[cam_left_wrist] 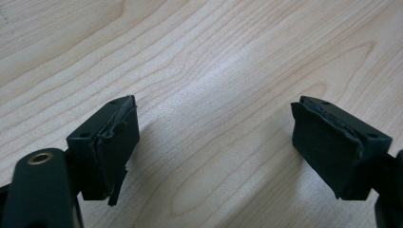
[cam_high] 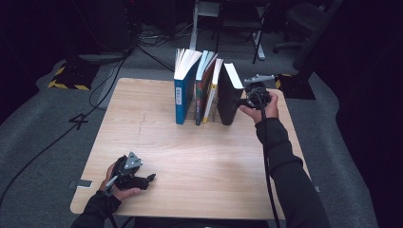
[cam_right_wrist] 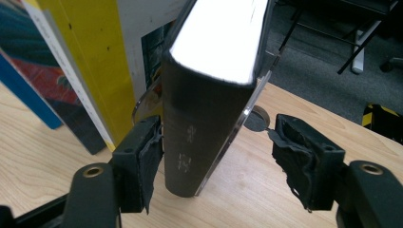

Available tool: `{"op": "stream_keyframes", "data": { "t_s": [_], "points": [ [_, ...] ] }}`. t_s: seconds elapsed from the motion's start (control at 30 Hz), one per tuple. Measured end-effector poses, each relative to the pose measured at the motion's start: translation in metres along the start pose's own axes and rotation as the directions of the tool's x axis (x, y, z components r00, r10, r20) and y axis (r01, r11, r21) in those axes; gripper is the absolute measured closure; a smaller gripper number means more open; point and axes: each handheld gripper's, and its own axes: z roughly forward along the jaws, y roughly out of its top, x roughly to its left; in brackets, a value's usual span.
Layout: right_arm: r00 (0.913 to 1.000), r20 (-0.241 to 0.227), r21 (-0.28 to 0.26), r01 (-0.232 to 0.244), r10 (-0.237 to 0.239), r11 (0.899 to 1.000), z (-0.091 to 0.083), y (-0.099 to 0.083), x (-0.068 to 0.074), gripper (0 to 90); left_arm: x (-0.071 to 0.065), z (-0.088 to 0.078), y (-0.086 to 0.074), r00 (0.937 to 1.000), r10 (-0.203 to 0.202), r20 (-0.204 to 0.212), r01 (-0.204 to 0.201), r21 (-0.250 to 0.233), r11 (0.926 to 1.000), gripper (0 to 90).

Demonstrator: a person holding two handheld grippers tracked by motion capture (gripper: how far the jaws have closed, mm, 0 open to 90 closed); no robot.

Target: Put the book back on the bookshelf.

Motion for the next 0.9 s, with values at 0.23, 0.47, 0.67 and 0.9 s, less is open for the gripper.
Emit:
{"op": "stream_keyframes", "data": {
  "t_s": [0.23, 0.47, 0.67, 0.9],
  "points": [
    [0.9995, -0.022, -0.001, 0.021, -0.021, 1.0, -0.005, -0.01, -0.001, 34.6, 0.0, 0.0, 0.0, 1.0, 0.0, 0.0, 0.0, 0.0, 1.0, 16.4],
    [0.9958, -0.049, -0.005, 0.078, -0.078, 0.997, -0.012, -0.025, 0.004, 33.8, 0.0, 0.0, 0.0, 1.0, 0.0, 0.0, 0.0, -0.001, 1.0, 16.4],
    [0.9917, -0.064, -0.006, 0.112, -0.112, 0.994, -0.017, -0.036, 0.006, 33.2, 0.0, 0.0, 0.0, 1.0, 0.0, 0.0, 0.0, 0.0, 1.0, 16.4],
    [0.9875, -0.071, -0.014, 0.14, -0.14, 0.99, -0.023, -0.048, 0.008, 33.1, 0.0, 0.0, 0.0, 1.0, 0.0, 0.0, 0.0, 0.0, 1.0, 16.4]
  ]
}}
